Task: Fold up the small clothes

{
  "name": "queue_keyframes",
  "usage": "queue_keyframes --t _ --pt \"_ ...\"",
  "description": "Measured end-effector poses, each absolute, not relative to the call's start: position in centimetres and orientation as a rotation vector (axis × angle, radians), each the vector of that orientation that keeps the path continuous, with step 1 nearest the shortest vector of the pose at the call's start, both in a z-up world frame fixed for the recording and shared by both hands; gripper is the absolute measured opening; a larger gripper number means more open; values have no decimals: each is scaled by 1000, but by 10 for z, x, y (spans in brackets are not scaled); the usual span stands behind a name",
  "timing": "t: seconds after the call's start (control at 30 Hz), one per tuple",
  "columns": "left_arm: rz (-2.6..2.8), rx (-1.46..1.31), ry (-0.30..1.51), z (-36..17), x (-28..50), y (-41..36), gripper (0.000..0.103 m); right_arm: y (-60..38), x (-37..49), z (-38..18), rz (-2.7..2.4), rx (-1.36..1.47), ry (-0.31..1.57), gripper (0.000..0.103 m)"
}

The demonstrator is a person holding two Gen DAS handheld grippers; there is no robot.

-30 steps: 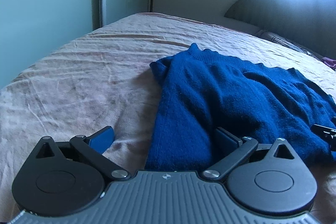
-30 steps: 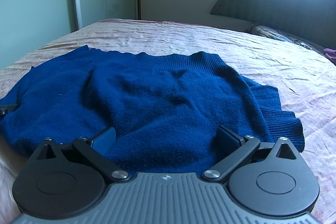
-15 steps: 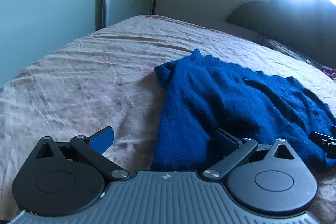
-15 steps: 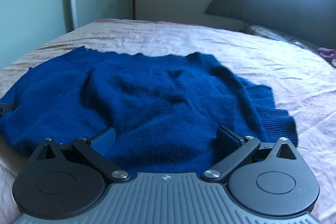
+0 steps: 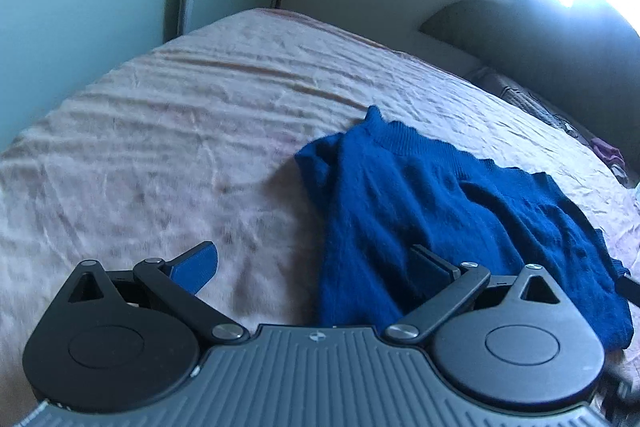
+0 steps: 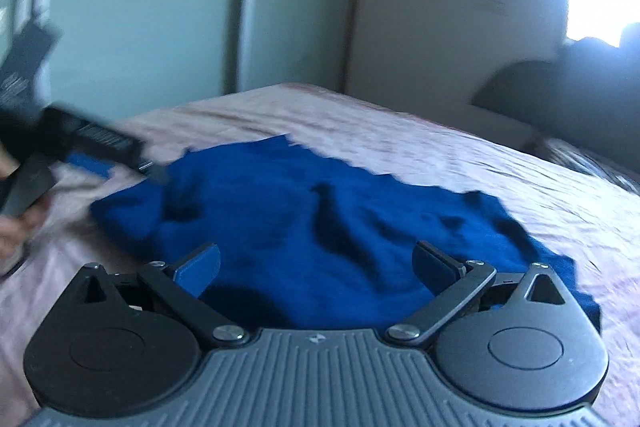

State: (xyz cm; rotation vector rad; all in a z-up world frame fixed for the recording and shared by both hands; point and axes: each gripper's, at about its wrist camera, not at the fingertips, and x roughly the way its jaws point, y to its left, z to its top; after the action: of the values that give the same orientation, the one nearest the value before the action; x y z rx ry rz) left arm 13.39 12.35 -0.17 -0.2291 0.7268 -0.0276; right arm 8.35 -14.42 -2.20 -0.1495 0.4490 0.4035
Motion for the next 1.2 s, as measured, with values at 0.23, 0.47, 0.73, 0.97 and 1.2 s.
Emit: queue_keyframes --t 0.23,0.47,0.73,0.97,1.2 --pt "-9 -179 760 -2 151 118 101 -95 63 -20 406 -420 384 103" --pt "-6 -149 786 -7 160 114 101 -63 43 -30 421 -608 305 102" --pt "-39 -190 814 -9 173 117 101 -48 43 -52 376 -715 277 102" --pt "-71 -208 838 -14 185 116 101 -44 60 -57 358 -686 289 102" --pt "-136 -224 847 -17 204 118 101 -31 73 -57 323 -660 305 102"
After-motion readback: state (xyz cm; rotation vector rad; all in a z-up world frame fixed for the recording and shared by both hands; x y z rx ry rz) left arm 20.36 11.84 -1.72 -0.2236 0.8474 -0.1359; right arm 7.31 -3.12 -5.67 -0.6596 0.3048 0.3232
